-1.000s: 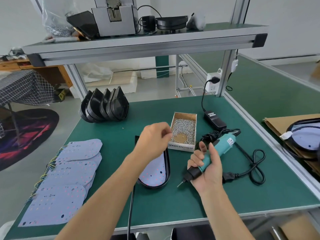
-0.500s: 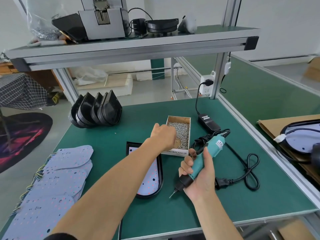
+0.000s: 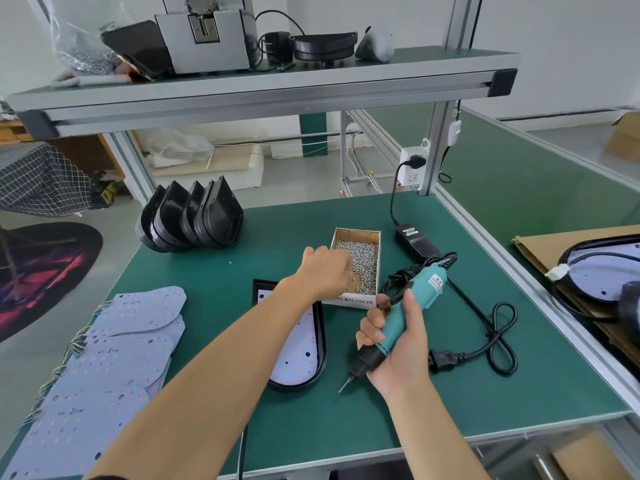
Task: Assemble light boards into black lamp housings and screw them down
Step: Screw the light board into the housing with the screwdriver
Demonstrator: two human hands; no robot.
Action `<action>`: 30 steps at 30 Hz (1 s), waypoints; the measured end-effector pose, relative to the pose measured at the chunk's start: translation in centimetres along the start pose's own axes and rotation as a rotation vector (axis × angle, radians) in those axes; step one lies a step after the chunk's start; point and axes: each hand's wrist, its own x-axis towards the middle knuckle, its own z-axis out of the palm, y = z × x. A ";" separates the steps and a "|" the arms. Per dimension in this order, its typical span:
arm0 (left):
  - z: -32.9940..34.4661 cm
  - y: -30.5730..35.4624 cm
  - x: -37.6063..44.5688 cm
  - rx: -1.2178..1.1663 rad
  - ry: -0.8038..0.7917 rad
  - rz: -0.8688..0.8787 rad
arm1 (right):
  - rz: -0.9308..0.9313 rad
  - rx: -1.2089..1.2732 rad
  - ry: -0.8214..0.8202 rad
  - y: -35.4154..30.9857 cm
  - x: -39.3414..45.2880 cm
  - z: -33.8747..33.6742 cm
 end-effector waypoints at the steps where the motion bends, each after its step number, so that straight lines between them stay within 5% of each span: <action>1: -0.1 -0.3 -0.5 -0.129 0.025 -0.012 | -0.002 0.001 0.001 0.0 0.0 -0.1; 5: -1.7 -1.0 -4.4 -0.781 0.192 -0.094 | -0.006 0.028 -0.018 -0.2 -0.1 -0.2; 8: -2.6 -1.4 -8.5 -1.030 0.250 -0.098 | -0.026 0.060 -0.020 -0.5 -0.5 0.2; 22: 0.4 -0.4 -20.8 -1.618 0.525 -0.296 | -0.263 0.148 -0.102 1.6 -3.6 9.4; 30: 1.3 0.3 -21.1 -1.567 0.557 -0.371 | -0.265 0.158 -0.131 2.3 -4.0 9.9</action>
